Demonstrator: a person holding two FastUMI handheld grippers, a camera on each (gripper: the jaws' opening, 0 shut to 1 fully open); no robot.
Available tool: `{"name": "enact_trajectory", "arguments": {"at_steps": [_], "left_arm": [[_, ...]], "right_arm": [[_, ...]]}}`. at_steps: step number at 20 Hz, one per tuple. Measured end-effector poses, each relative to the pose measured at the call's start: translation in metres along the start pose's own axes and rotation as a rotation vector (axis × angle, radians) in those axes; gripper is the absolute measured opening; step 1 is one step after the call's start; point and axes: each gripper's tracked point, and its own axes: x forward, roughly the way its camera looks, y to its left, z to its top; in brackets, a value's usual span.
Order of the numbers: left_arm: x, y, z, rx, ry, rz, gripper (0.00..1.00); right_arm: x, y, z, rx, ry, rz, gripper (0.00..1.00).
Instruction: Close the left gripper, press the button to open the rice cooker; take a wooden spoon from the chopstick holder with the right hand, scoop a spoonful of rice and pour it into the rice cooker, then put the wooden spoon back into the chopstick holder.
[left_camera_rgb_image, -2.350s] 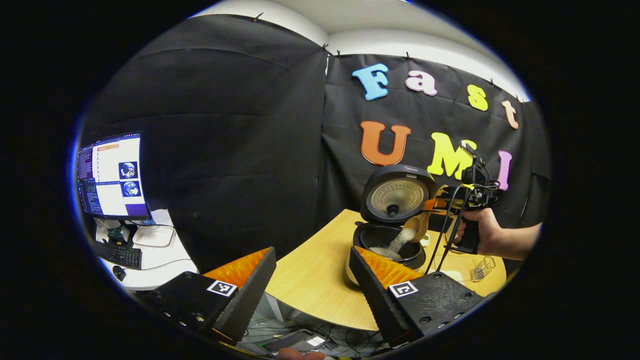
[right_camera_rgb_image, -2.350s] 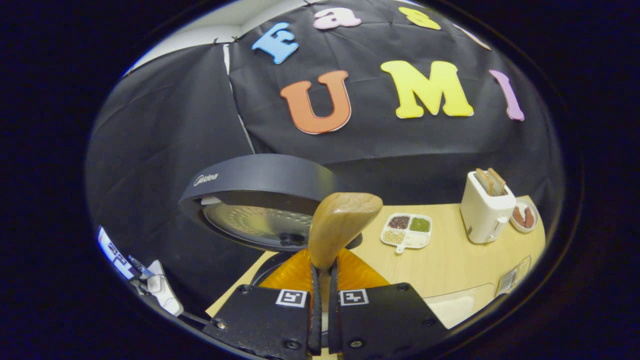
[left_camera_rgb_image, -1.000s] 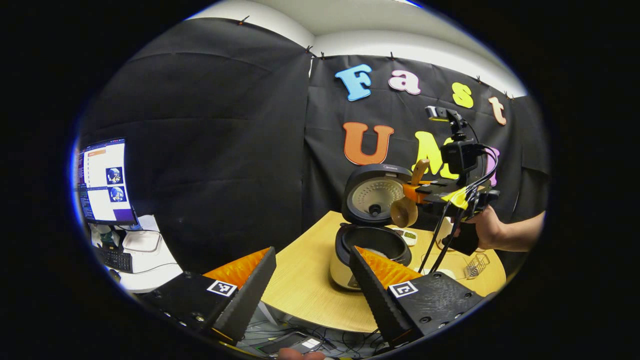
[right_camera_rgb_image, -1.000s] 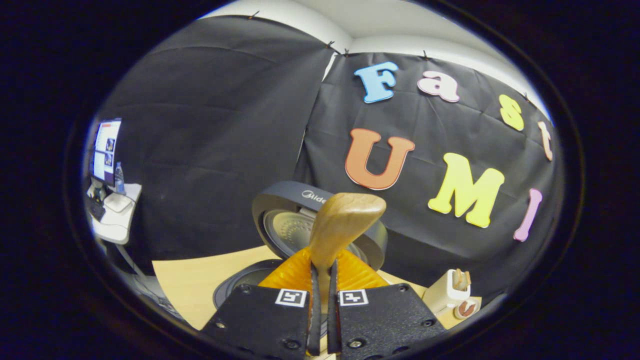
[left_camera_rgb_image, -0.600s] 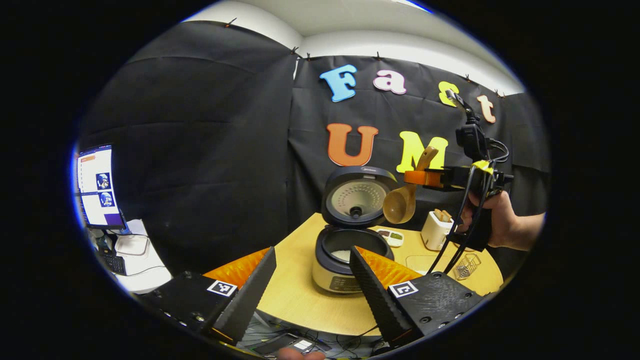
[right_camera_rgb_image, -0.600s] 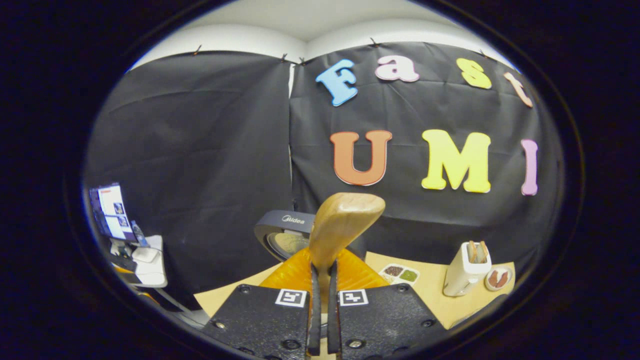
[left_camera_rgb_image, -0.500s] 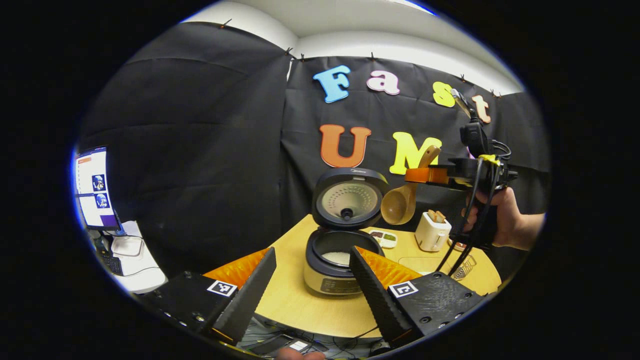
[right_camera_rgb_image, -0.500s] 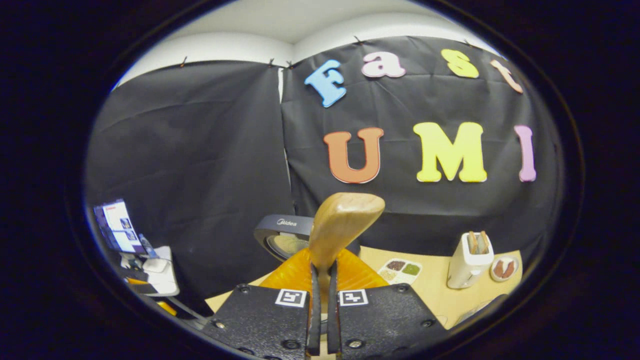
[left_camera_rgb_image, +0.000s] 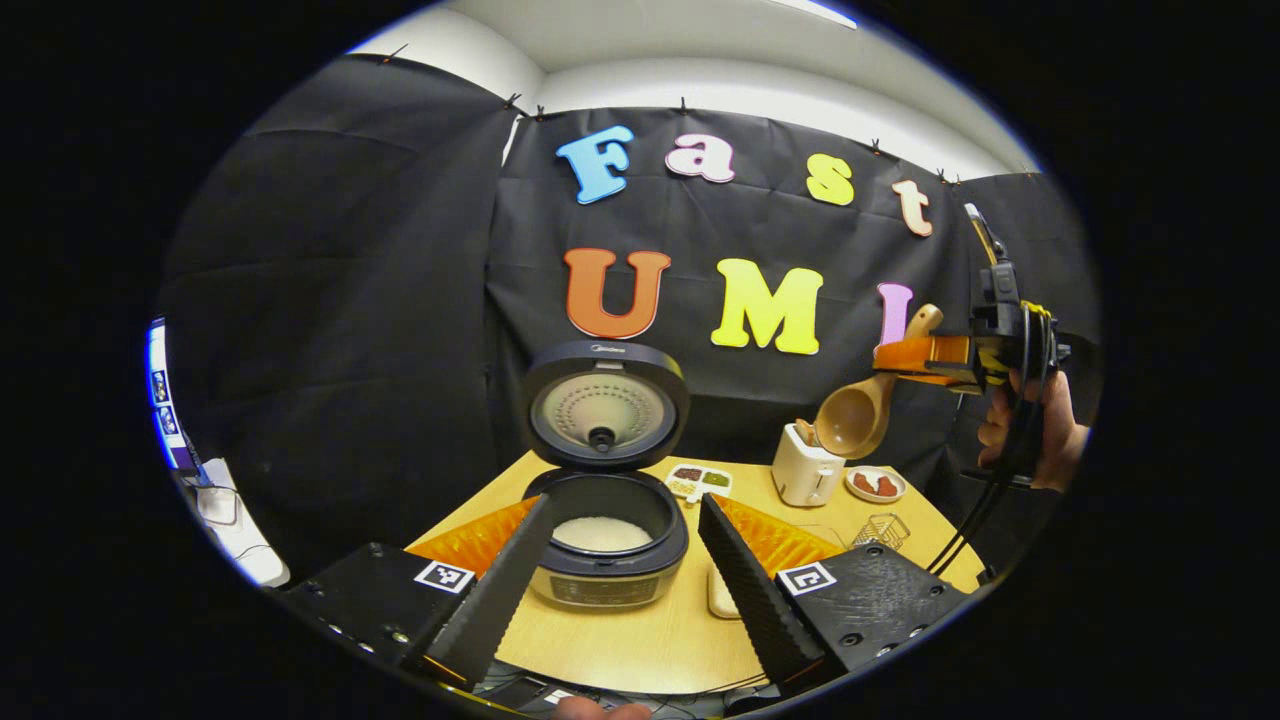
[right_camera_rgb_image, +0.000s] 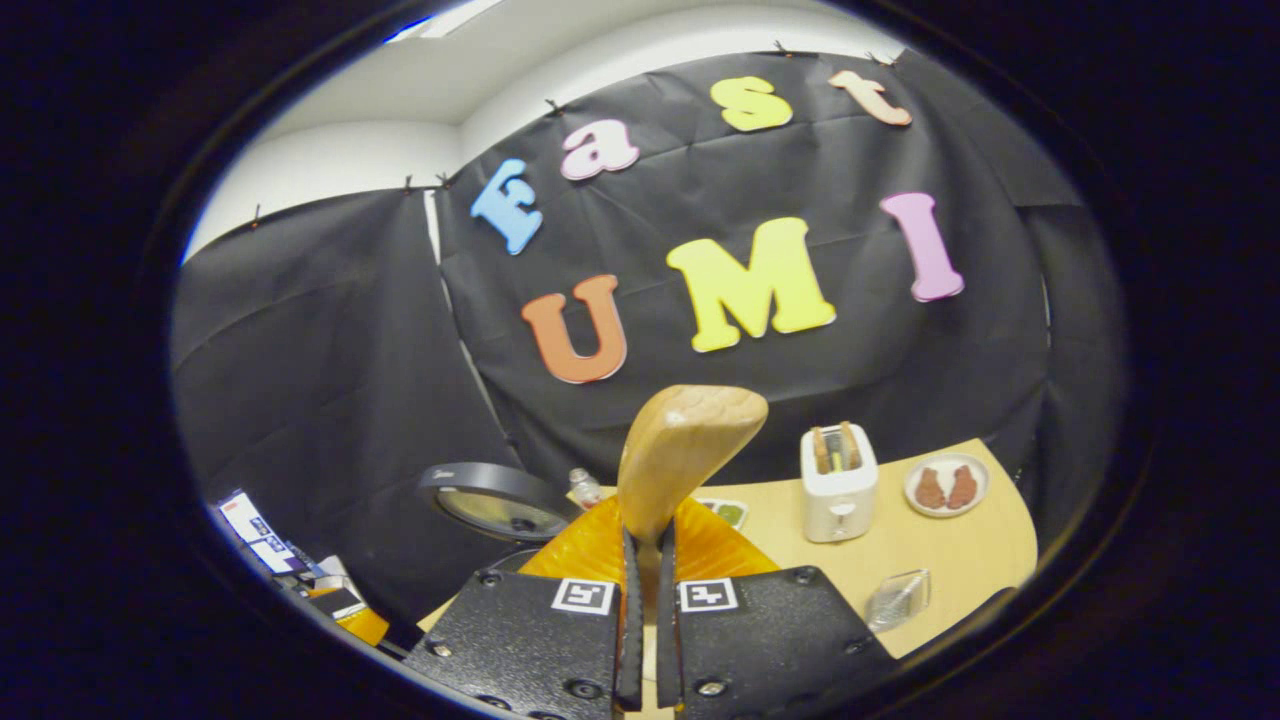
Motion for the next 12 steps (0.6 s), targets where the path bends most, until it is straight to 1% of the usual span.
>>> {"name": "enact_trajectory", "arguments": {"at_steps": [3, 6, 10, 12], "left_arm": [[0.014, -0.021, 0.007, 0.012, -0.006, -0.029, 0.95], [0.024, -0.036, 0.012, 0.014, -0.008, -0.038, 0.95], [0.036, -0.055, 0.009, 0.011, 0.015, -0.04, 0.95], [0.041, -0.063, 0.007, 0.016, 0.029, -0.039, 0.95]], "right_arm": [[-0.014, -0.066, 0.002, 0.014, 0.004, -0.104, 0.1], [-0.026, -0.124, -0.004, 0.035, 0.01, -0.193, 0.11], [-0.025, -0.196, -0.029, 0.046, 0.047, -0.291, 0.11], [-0.018, -0.224, -0.047, 0.06, 0.081, -0.322, 0.11]]}}
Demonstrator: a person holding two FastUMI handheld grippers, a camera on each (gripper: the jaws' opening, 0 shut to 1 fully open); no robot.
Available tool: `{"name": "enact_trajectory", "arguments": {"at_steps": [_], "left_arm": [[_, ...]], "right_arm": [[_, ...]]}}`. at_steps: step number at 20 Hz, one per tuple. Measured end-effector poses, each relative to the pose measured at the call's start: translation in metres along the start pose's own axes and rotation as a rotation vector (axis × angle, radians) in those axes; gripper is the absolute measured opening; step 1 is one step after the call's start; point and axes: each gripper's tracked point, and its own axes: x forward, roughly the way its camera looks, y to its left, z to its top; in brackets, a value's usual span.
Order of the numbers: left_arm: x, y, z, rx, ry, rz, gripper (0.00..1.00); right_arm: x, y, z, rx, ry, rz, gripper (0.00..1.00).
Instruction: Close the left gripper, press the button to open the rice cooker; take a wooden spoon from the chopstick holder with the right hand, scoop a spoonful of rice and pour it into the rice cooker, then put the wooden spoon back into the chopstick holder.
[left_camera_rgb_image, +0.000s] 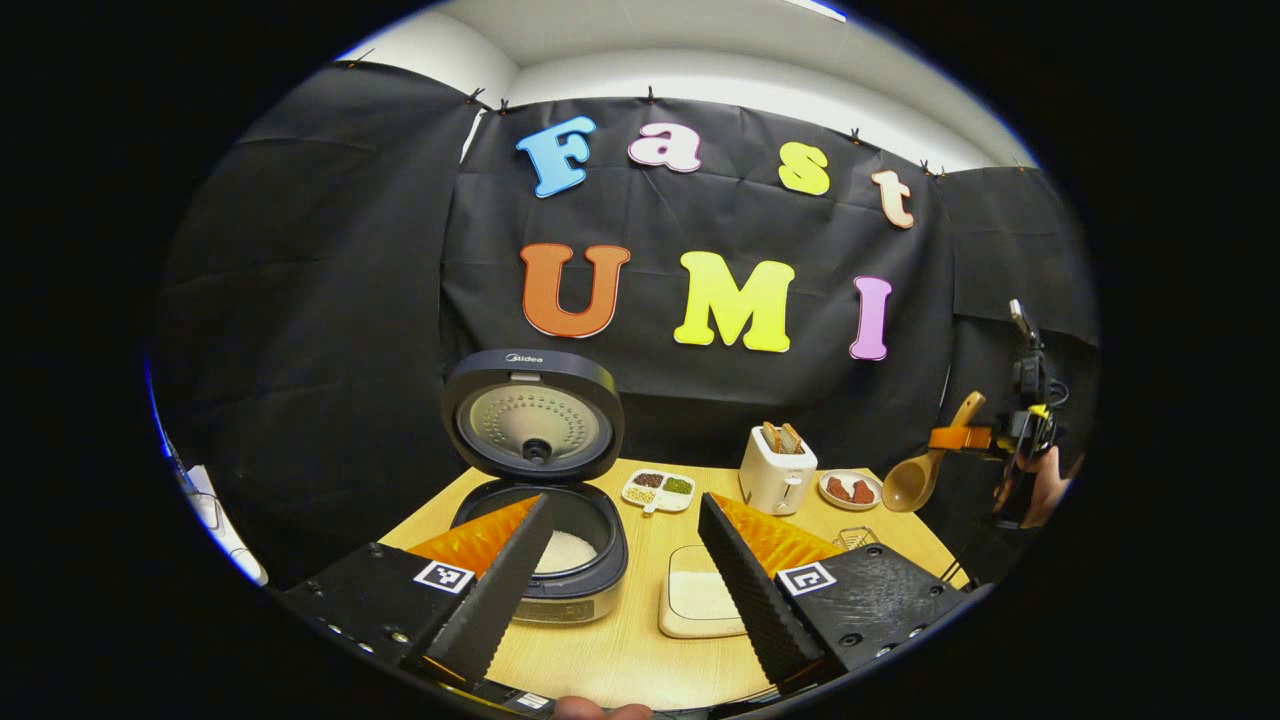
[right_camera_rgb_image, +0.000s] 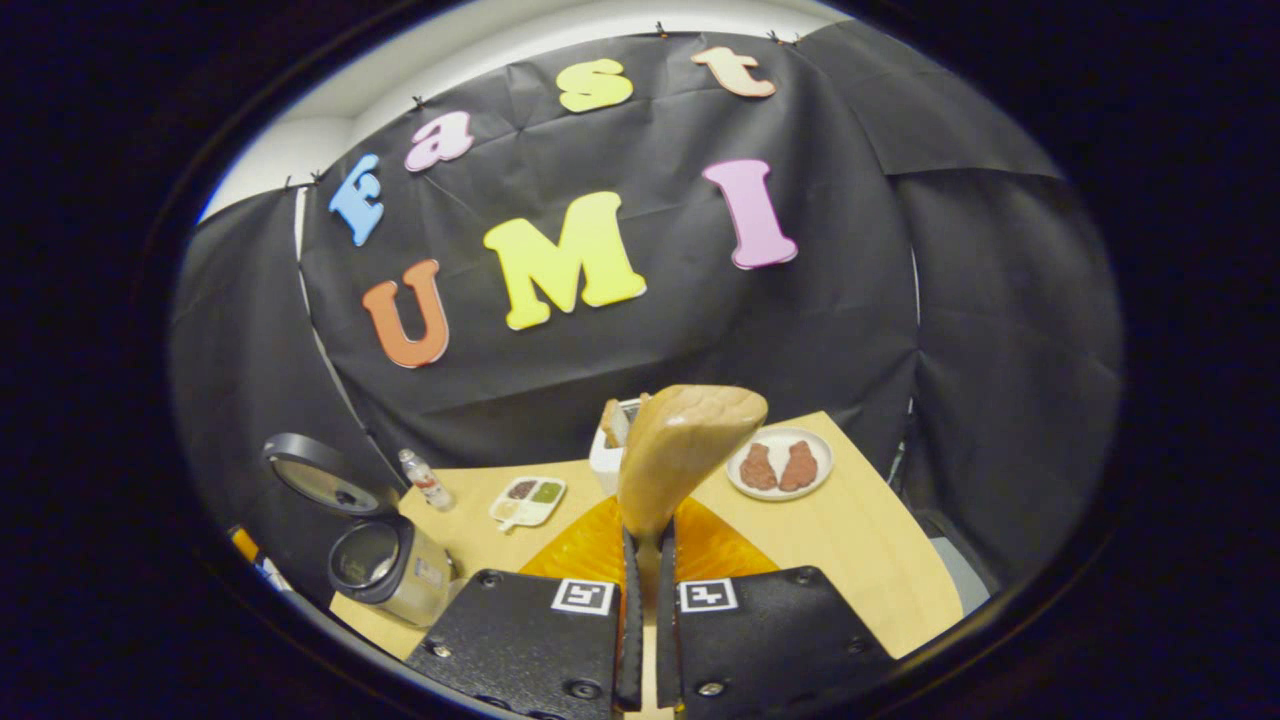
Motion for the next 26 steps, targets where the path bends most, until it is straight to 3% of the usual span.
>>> {"name": "enact_trajectory", "arguments": {"at_steps": [11, 22, 24, 25, 26], "left_arm": [[0.019, -0.004, 0.006, 0.003, 0.059, 0.093, 0.95], [0.022, -0.016, 0.012, 0.004, 0.077, 0.108, 0.95], [0.023, -0.016, 0.018, 0.007, 0.064, 0.104, 0.95], [0.024, -0.016, 0.021, 0.01, 0.057, 0.1, 0.95], [0.025, -0.016, 0.025, 0.012, 0.049, 0.097, 0.95]], "right_arm": [[0.085, -0.038, -0.096, 0.002, 0.16, -0.004, 0.11], [0.111, -0.048, -0.137, 0.061, 0.199, -0.015, 0.15], [0.108, -0.048, -0.127, 0.053, 0.168, -0.018, 0.19], [0.105, -0.048, -0.122, 0.052, 0.159, -0.017, 0.33], [0.101, -0.047, -0.117, 0.06, 0.154, -0.014, 0.36]]}}
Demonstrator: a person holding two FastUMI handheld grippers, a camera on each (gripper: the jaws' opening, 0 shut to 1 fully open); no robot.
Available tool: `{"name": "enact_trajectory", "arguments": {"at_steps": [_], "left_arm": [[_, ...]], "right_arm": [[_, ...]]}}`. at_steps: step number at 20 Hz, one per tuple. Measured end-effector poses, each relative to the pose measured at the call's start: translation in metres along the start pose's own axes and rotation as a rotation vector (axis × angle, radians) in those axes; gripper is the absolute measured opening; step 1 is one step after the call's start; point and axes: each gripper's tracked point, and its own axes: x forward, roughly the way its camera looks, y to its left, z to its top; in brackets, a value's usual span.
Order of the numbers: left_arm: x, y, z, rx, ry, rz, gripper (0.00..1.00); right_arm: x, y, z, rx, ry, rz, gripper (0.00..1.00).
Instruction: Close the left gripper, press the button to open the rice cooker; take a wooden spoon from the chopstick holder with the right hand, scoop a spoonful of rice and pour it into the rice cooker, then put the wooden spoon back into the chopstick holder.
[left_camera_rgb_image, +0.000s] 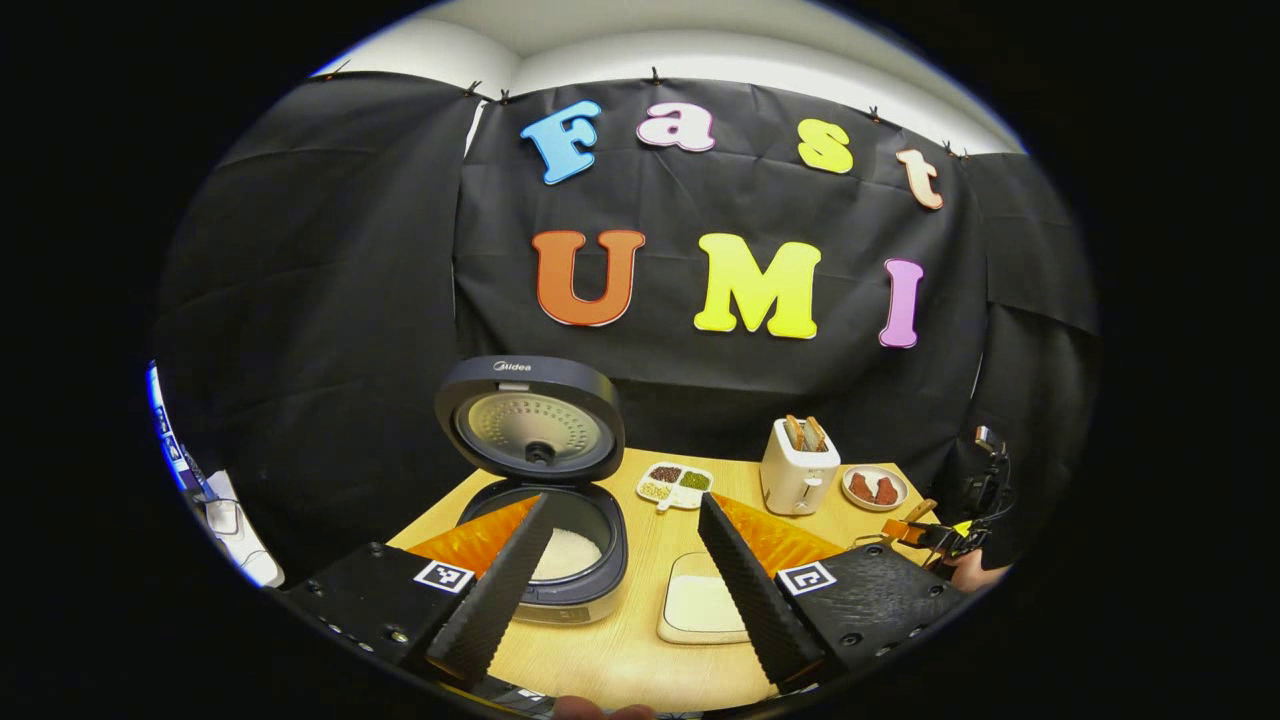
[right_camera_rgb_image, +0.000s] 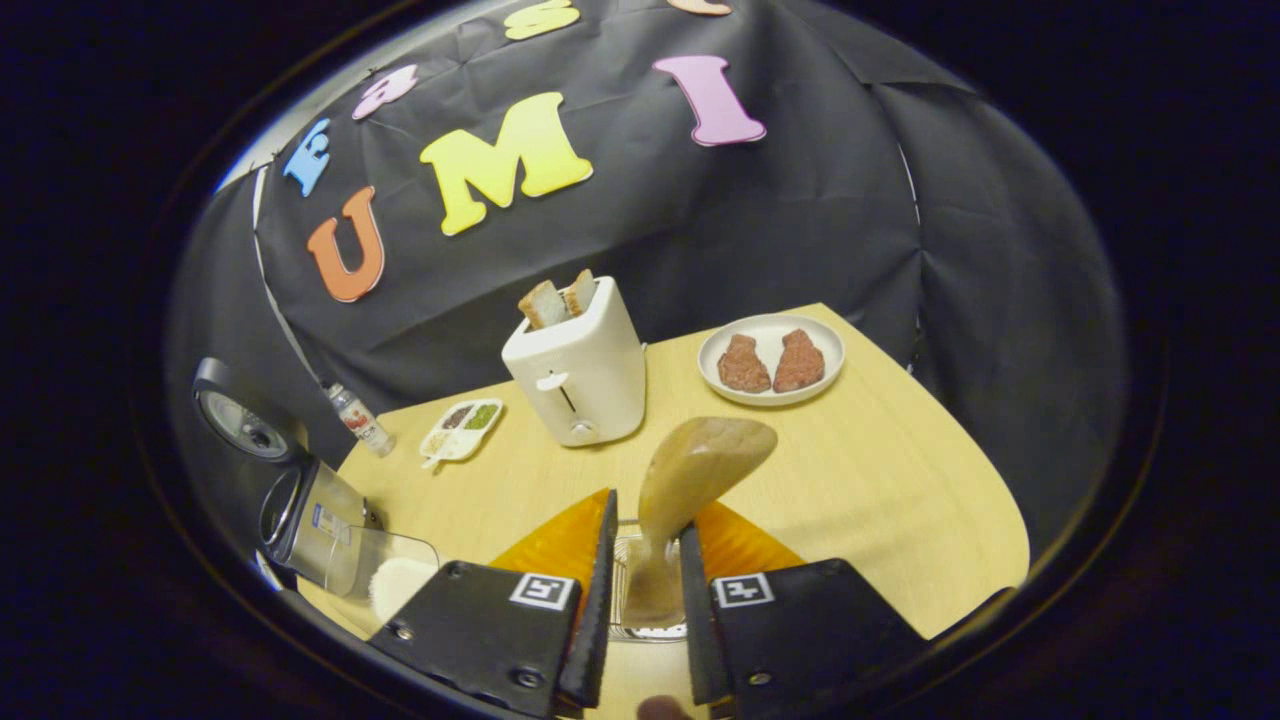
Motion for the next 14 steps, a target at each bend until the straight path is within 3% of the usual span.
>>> {"name": "enact_trajectory", "arguments": {"at_steps": [3, 5, 9, 11, 14], "left_arm": [[0.002, 0.004, 0.017, 0.001, -0.037, -0.007, 0.95], [0.005, 0.006, 0.028, -0.007, -0.069, -0.017, 0.95], [0.01, 0.019, 0.047, -0.005, -0.122, -0.01, 0.95], [0.015, 0.027, 0.062, -0.008, -0.153, -0.007, 0.95], [0.03, 0.042, 0.084, -0.005, -0.197, 0.006, 0.95]], "right_arm": [[-0.016, -0.008, 0.017, 0.007, -0.041, -0.035, 0.7], [-0.028, -0.013, 0.027, -0.003, -0.069, -0.062, 0.85], [-0.063, -0.017, 0.053, -0.087, -0.152, -0.121, 0.86], [-0.086, -0.009, 0.068, -0.15, -0.203, -0.141, 0.93], [-0.124, 0.015, 0.085, -0.202, -0.264, -0.128, 0.96]]}}
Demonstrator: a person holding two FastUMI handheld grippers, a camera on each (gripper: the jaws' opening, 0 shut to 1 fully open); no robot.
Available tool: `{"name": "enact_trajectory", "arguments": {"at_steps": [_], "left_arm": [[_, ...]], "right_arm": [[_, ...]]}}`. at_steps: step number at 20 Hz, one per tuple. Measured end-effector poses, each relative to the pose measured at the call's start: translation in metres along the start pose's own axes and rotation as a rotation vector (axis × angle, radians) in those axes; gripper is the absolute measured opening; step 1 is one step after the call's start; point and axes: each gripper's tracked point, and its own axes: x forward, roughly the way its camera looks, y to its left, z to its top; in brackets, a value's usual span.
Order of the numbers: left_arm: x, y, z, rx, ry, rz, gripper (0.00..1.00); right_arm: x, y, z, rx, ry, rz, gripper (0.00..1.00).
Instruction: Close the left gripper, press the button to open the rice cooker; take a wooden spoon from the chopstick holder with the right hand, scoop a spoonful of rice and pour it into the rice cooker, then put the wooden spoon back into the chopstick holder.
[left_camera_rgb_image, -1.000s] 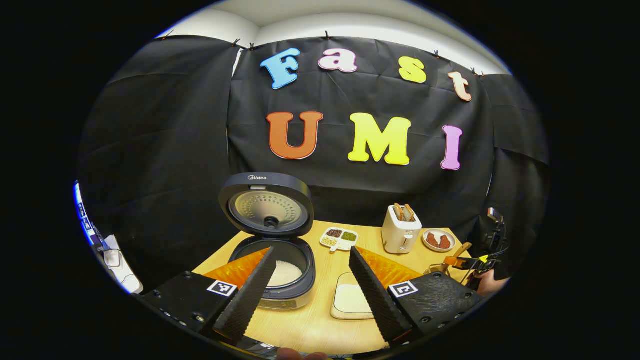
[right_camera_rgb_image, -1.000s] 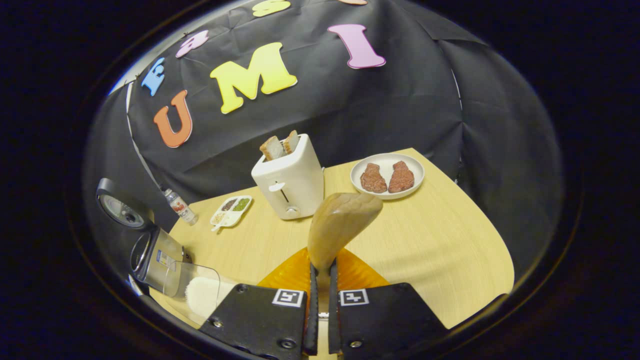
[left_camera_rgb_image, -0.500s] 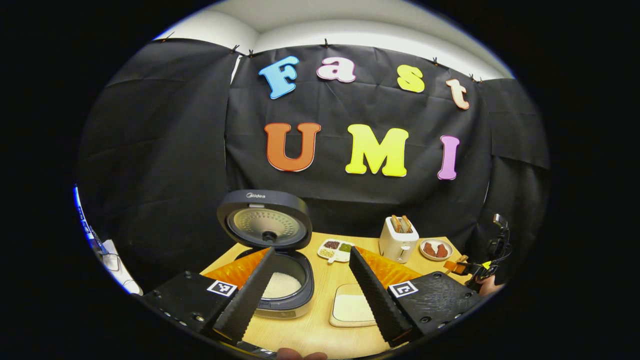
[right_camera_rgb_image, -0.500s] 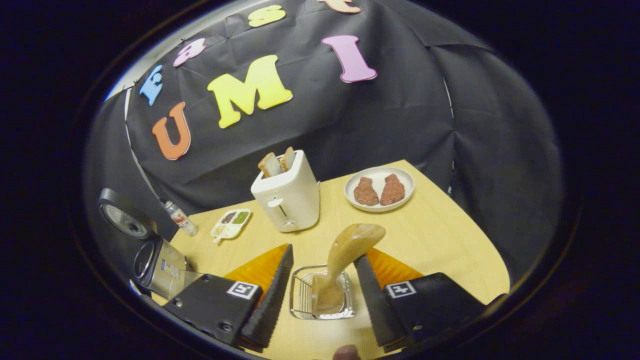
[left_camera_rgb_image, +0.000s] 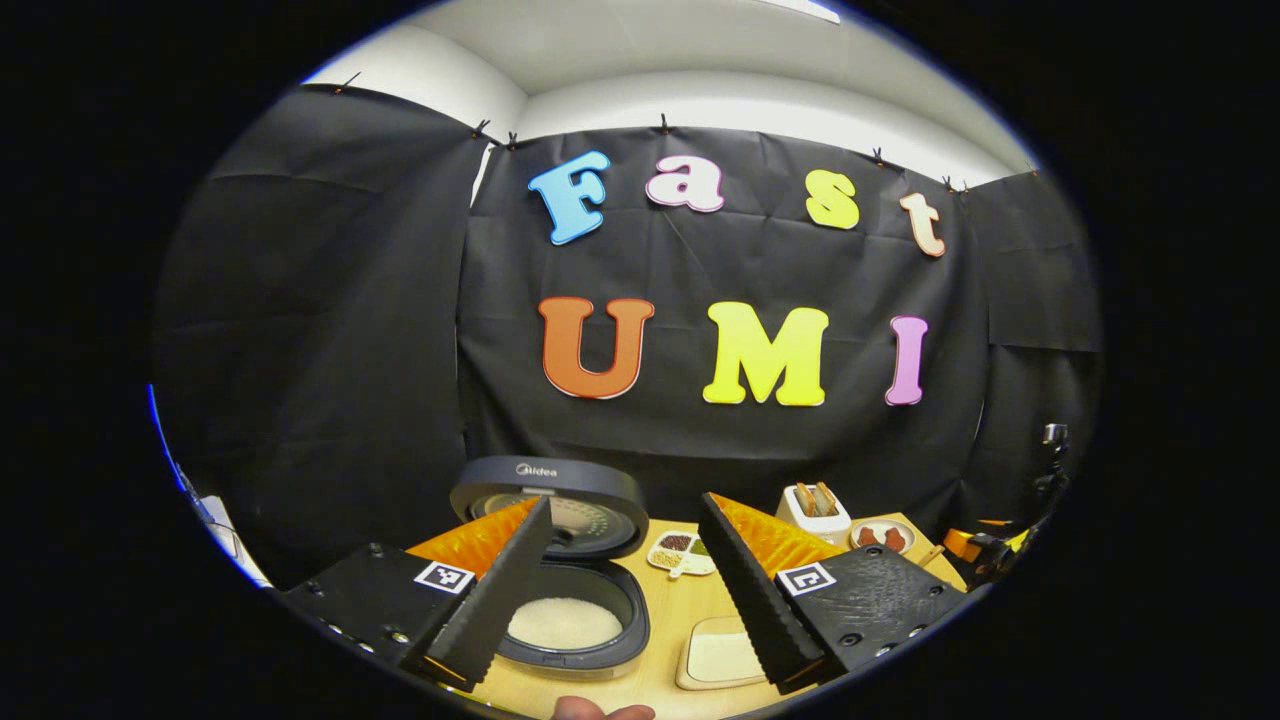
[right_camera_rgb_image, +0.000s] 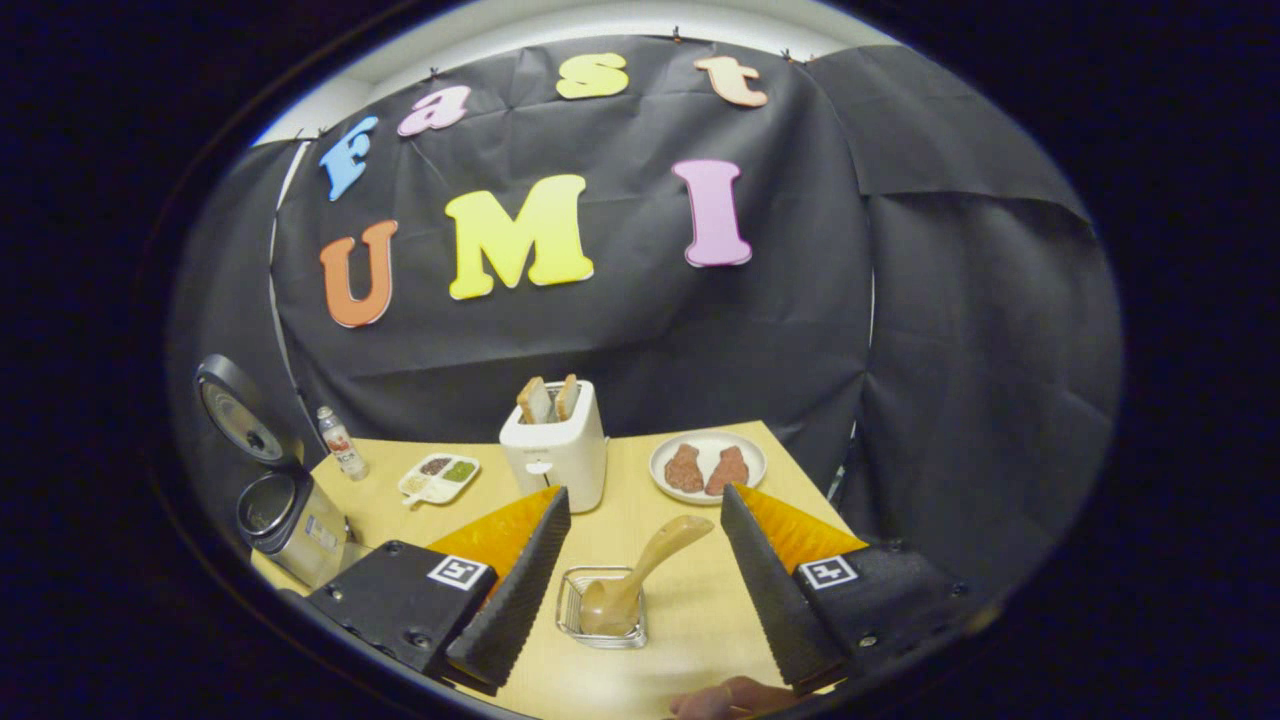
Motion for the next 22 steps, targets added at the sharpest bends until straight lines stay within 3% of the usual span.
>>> {"name": "enact_trajectory", "arguments": {"at_steps": [2, 7, 16, 17, 19, 22], "left_arm": [[0.016, 0.011, 0.01, -0.01, -0.017, 0.007, 0.95], [0.064, 0.037, 0.011, 0.023, -0.025, 0.032, 0.95], [0.156, 0.069, -0.023, 0.126, 0.087, 0.052, 0.95], [0.161, 0.073, -0.027, 0.132, 0.104, 0.054, 0.85], [0.168, 0.078, -0.034, 0.122, 0.145, 0.059, 1.0], [0.161, 0.071, -0.043, 0.089, 0.19, 0.038, 0.97]], "right_arm": [[-0.021, 0.007, 0.015, -0.017, -0.039, 0.01, 1.0], [-0.065, 0.01, 0.017, -0.009, -0.062, 0.01, 0.98], [-0.116, -0.05, -0.014, 0.039, -0.019, -0.178, 1.0], [-0.121, -0.056, -0.018, 0.048, -0.01, -0.198, 1.0], [-0.127, -0.063, -0.023, 0.077, 0.004, -0.225, 1.0], [-0.127, -0.06, -0.027, 0.099, 0.019, -0.223, 1.0]]}}
